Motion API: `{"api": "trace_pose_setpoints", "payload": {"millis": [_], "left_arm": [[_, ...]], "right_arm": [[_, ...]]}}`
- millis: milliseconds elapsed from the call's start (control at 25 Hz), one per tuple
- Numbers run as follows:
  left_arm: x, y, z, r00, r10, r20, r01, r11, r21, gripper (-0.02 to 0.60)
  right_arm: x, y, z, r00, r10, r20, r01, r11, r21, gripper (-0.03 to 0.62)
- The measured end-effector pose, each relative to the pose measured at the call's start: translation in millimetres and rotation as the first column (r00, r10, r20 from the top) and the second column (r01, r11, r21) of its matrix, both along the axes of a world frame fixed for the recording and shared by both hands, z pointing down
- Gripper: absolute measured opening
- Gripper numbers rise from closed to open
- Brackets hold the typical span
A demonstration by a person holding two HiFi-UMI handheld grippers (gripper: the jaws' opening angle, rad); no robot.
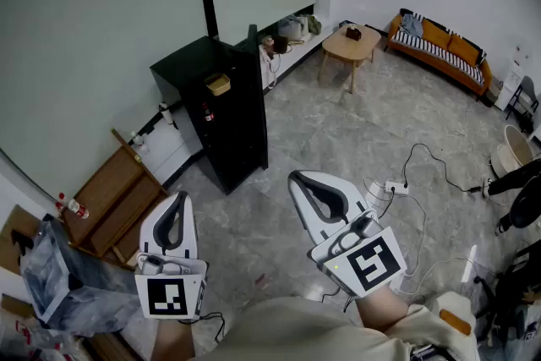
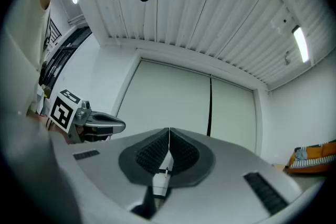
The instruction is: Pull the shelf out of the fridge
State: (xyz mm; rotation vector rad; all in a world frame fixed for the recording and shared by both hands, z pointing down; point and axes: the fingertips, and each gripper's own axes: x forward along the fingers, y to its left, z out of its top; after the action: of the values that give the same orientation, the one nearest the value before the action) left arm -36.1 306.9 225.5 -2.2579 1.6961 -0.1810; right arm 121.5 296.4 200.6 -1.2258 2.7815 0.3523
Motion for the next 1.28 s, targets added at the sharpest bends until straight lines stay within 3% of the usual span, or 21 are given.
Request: {"api": "trace_pose_setpoints", "payload": {"millis": [640, 800, 1080, 1280], "left_arm": [[18, -9, 6, 1.0, 0.001, 0.017, -0.001, 0.999, -0.036, 0.006], [30, -12, 0, 0.999, 0.029, -0.02, -0.029, 0.999, -0.015, 0.006], [55, -15, 6, 1.0, 0.009, -0.007, -0.009, 1.0, -0.015, 0.006], [58, -14, 9, 0.998, -0.056, 0.002, 0.056, 0.998, -0.017, 0.006]], "right_arm": [[22, -10, 3, 1.0, 0.009, 0.003, -0.008, 1.0, -0.016, -0.002], [38, -8, -2, 0.998, -0.01, 0.059, 0.009, 1.0, 0.004, -0.002], [64, -16, 19, 0.999, -0.023, 0.033, 0.024, 0.999, -0.039, -0.002], [83, -12, 32, 0.998, -0.053, 0.04, 0.056, 0.997, -0.06, -0.002]]}}
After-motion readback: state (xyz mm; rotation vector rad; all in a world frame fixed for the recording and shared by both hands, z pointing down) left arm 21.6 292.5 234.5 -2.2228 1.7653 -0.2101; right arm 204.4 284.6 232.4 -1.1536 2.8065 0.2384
